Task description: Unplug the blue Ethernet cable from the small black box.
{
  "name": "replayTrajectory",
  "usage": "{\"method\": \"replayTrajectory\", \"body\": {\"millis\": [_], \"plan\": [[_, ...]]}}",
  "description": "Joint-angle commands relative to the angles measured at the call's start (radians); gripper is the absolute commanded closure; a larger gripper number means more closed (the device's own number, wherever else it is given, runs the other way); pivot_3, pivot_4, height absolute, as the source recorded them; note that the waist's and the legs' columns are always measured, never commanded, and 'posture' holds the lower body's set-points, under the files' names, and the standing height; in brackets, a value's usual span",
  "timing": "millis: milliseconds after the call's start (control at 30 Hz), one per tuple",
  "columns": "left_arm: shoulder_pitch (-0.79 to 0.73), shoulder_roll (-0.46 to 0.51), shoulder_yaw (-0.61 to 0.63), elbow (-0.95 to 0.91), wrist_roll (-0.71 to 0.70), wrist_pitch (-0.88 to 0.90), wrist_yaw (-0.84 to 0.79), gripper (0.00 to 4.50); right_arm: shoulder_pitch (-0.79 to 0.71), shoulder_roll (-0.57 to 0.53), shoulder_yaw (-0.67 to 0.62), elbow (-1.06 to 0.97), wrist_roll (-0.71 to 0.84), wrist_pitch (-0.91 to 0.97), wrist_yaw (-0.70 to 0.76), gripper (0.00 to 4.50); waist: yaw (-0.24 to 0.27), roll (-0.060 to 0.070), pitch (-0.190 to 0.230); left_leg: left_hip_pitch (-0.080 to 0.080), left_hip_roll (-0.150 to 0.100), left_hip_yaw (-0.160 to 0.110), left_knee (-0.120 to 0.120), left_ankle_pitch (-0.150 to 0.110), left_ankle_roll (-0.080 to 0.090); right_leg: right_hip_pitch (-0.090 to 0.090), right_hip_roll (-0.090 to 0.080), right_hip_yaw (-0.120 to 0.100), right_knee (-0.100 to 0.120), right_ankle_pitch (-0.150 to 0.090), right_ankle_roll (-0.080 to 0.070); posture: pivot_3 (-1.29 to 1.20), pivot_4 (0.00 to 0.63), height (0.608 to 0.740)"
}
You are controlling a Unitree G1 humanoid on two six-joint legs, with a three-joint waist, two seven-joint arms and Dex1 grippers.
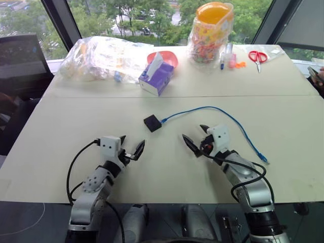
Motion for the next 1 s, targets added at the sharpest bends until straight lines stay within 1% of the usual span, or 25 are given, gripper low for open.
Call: {"method": "replayTrajectory", "body": {"millis": [33, 367, 633, 800, 900, 967, 1000], "plan": [[0.023, 0.011, 0.025, -0.071, -0.012, -0.004, 0.005, 0.0, 0.006, -0.006, 0.011, -0.036, 0.011, -0.01, 0.018, 0.1, 0.0, 0.0, 0.0, 0.0, 0.0, 0.0, 0.0, 0.0, 0.0, 0.0, 0.0, 0.0, 0.0, 0.0, 0.0, 0.0, 0.15, 0.74], [0.073, 0.009, 0.017, -0.151, -0.022, 0.022, 0.011, 0.0, -0.042, -0.023, 0.006, 0.062, 0.011, -0.033, 0.068, 0.1, 0.001, 0.0, 0.0, 0.0, 0.0, 0.0, 0.0, 0.0, 0.0, 0.0, 0.0, 0.0, 0.0, -0.001, -0.002, 0.0, 0.15, 0.74], [0.07, 0.021, 0.048, -0.148, -0.058, 0.04, -0.003, 0.0, -0.11, -0.105, 0.001, 0.075, 0.049, 0.002, 0.189, 0.1, 0.002, -0.001, 0.001, 0.0, 0.0, 0.0, 0.0, 0.0, 0.0, 0.0, 0.0, 0.0, 0.0, -0.001, -0.002, 0.0, 0.15, 0.74], [0.046, 0.028, 0.054, -0.144, -0.072, 0.059, -0.005, 0.0, -0.152, -0.185, 0.047, 0.077, 0.059, 0.041, 0.314, 0.1, 0.002, -0.001, 0.001, 0.0, 0.0, 0.0, 0.0, 0.0, 0.0, 0.0, 0.0, 0.0, 0.0, -0.001, -0.002, 0.0, 0.15, 0.74], [0.028, 0.041, 0.05, -0.123, -0.077, 0.057, -0.022, 0.0, -0.265, -0.257, 0.078, 0.109, 0.065, 0.078, 0.431, 0.1, -0.001, 0.0, 0.002, 0.0, 0.0, 0.001, 0.001, 0.0, 0.0, 0.0, 0.0, 0.0, 0.0, 0.0, -0.002, 0.0, 0.15, 0.74], [0.018, 0.043, 0.048, -0.12, -0.081, 0.057, -0.024, 0.0, -0.332, -0.28, 0.093, 0.139, 0.064, 0.077, 0.477, 0.1, -0.002, 0.0, 0.002, 0.0, 0.0, 0.001, 0.001, 0.0, 0.0, 0.0, 0.0, 0.0, 0.0, 0.0, -0.002, 0.0, 0.15, 0.74], [0.014, 0.045, 0.046, -0.117, -0.082, 0.056, -0.029, 0.0, -0.393, -0.288, 0.109, 0.168, 0.056, 0.082, 0.503, 0.1, -0.001, 0.0, 0.002, 0.0, 0.0, 0.001, 0.001, 0.0, 0.0, 0.0, 0.0, 0.0, 0.0, 0.0, -0.002, 0.0, 0.15, 0.74]]}}
